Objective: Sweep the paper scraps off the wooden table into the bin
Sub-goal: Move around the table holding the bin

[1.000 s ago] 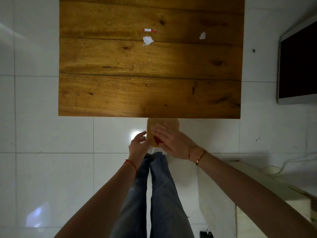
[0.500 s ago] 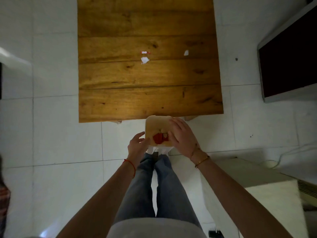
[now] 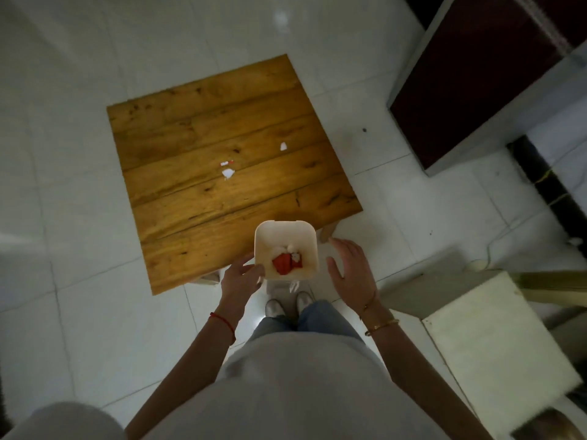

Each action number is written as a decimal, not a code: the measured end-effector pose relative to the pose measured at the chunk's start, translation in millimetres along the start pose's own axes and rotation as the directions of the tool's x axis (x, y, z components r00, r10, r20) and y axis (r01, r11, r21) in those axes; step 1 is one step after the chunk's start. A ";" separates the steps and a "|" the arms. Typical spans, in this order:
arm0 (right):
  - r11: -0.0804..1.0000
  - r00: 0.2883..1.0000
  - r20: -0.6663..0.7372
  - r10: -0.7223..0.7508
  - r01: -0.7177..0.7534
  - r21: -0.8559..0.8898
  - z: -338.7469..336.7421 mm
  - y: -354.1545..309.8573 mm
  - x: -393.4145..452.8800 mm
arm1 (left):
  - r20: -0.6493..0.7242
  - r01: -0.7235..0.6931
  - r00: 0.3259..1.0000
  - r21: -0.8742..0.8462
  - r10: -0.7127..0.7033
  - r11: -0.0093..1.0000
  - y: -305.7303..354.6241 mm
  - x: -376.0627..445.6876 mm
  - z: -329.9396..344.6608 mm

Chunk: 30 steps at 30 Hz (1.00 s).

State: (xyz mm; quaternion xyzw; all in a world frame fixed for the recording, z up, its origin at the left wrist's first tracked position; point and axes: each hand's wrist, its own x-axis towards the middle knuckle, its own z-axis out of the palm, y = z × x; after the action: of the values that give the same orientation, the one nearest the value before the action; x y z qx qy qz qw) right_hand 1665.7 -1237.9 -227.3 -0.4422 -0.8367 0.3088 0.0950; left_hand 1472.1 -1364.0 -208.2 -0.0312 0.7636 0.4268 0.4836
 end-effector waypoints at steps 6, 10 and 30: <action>0.993 0.986 -0.119 0.112 -0.109 0.035 -19.6 -0.6 -17.2 | 0.098 -0.085 0.992 0.084 0.077 0.993 23.4 -13.1 13.0; 0.981 0.973 -0.136 0.186 -0.175 0.084 -36.5 13.5 -16.2 | 0.162 -0.110 0.982 0.096 0.093 0.989 40.7 -16.1 31.8; 1.000 0.999 -0.029 0.021 -0.021 0.001 -263.9 201.0 127.4 | 0.046 -0.047 0.997 -0.150 0.055 0.987 142.1 -12.7 301.7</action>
State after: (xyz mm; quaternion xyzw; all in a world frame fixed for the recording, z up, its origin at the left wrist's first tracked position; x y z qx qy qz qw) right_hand 1841.4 -937.9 -153.9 -0.4554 -0.8305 0.3035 0.1040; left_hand 1628.1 -1072.9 -160.8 -0.0371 0.7176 0.4956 0.4879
